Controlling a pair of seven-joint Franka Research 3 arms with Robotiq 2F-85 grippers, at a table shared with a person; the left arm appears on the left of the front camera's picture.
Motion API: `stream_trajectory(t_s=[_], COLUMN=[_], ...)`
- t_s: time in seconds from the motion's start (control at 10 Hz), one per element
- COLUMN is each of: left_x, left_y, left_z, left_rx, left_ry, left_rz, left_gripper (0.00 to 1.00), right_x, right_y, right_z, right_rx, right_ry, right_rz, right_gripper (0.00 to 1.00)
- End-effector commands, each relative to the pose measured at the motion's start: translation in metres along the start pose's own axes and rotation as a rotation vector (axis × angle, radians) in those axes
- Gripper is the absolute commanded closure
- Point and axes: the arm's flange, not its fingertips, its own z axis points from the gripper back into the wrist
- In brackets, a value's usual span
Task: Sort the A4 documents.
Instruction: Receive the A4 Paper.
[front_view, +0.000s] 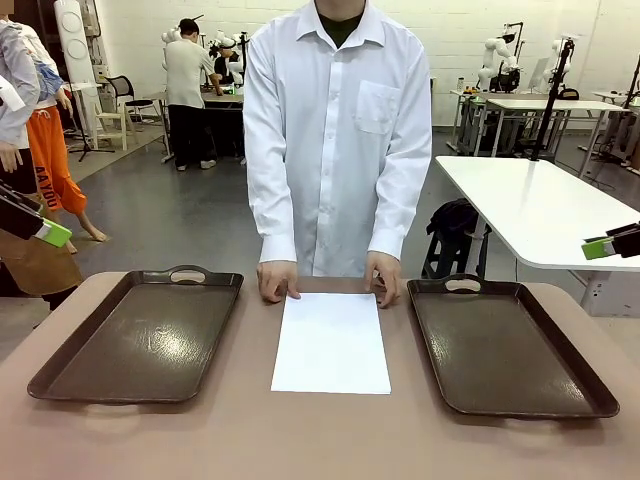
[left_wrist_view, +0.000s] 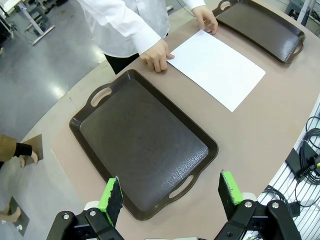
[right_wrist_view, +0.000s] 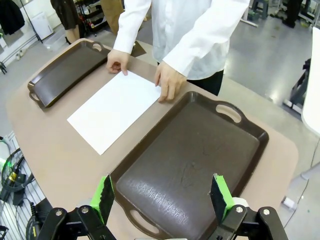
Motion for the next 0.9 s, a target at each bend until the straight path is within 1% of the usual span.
stream_trajectory(t_s=[0.0,0.8], left_x=[0.0001,0.0001], left_y=[-0.0001,-0.0001], left_z=[-0.0002,-0.0002], left_rx=[0.000,0.000], left_ry=[0.001,0.001], left_rz=[-0.001,-0.001], left_gripper=[0.00,0.00], right_x=[-0.0002,-0.0002], right_y=[0.0000,0.0000], right_z=[-0.0013,-0.0013], right_rx=[0.009,0.009], right_ry=[-0.003,-0.003], right_rz=[0.000,0.000], right_gripper=[0.00,0.00])
